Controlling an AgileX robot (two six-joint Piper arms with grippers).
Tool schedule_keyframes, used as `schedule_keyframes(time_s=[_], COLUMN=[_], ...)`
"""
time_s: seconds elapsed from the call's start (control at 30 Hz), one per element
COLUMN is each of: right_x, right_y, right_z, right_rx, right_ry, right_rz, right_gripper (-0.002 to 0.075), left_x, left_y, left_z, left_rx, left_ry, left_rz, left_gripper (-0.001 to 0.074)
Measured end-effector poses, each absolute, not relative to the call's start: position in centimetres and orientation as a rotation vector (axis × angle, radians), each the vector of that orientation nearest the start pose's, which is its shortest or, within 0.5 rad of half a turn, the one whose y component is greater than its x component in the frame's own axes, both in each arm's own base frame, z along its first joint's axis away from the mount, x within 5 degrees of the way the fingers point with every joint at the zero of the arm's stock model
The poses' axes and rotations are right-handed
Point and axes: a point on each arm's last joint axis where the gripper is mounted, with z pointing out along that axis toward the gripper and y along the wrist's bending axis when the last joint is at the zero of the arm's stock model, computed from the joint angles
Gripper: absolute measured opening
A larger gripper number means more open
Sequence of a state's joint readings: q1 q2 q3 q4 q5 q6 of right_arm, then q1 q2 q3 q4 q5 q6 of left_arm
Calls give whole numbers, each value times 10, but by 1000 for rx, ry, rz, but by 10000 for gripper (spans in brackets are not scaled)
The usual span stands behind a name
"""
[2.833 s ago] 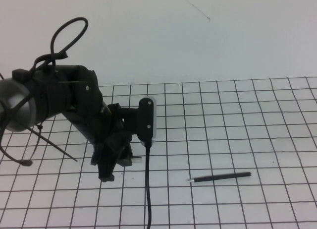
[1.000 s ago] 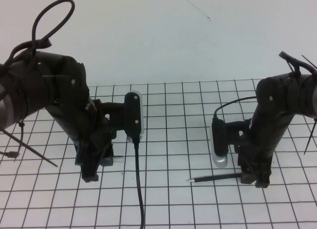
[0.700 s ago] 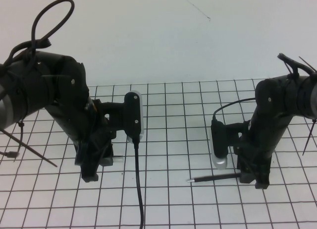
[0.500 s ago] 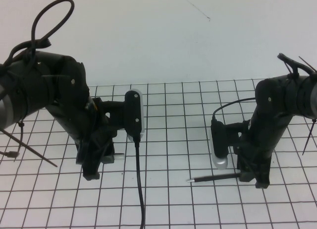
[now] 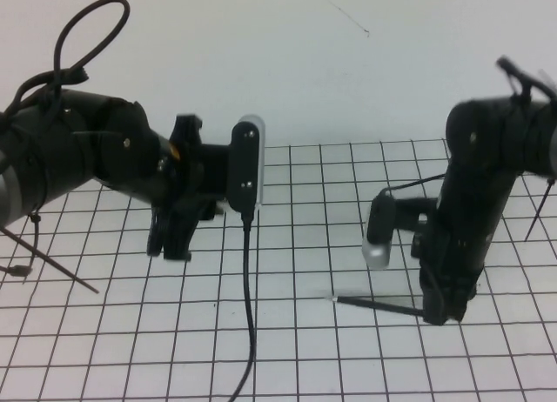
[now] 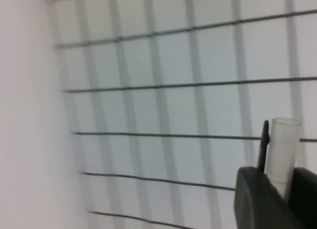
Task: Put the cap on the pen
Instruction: Put the cap on the pen
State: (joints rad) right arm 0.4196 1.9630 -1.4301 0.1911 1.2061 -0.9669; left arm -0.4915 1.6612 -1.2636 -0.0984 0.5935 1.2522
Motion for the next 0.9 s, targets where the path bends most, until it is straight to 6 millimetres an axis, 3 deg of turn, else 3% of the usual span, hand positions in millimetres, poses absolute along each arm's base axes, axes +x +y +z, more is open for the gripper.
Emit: schedule_keyframes(time_s=[0.17, 0.4, 0.43, 0.47, 0.67, 0.77, 0.9], right_x=[325, 306, 301, 296, 261, 243, 223], right_y=[162, 154, 153, 151, 148, 148, 142], right_z=[236, 285, 290, 294, 301, 297, 293], right_rx=[-1598, -1319, -1264, -1216, -1130, -1121, -1139], right_ry=[2728, 2742, 2757, 2771, 2794, 2804, 2804], right_rz=[277, 276, 284, 298, 503, 620, 676], right_gripper=[-3, -3, -3, -3, -3, -3, -3], left_x=[324, 309, 307, 305, 296, 285, 262], left_y=[-178, -172, -172, -172, -173, -168, -154], left_z=[301, 323, 326, 330, 345, 340, 350], left_rx=[1737, 1738, 1723, 1696, 1539, 1602, 1607], left_ry=[1478, 1442, 1442, 1444, 1452, 1401, 1269], left_rz=[339, 333, 321, 303, 190, 217, 330], left_gripper=[0, 0, 83, 0, 0, 0, 0])
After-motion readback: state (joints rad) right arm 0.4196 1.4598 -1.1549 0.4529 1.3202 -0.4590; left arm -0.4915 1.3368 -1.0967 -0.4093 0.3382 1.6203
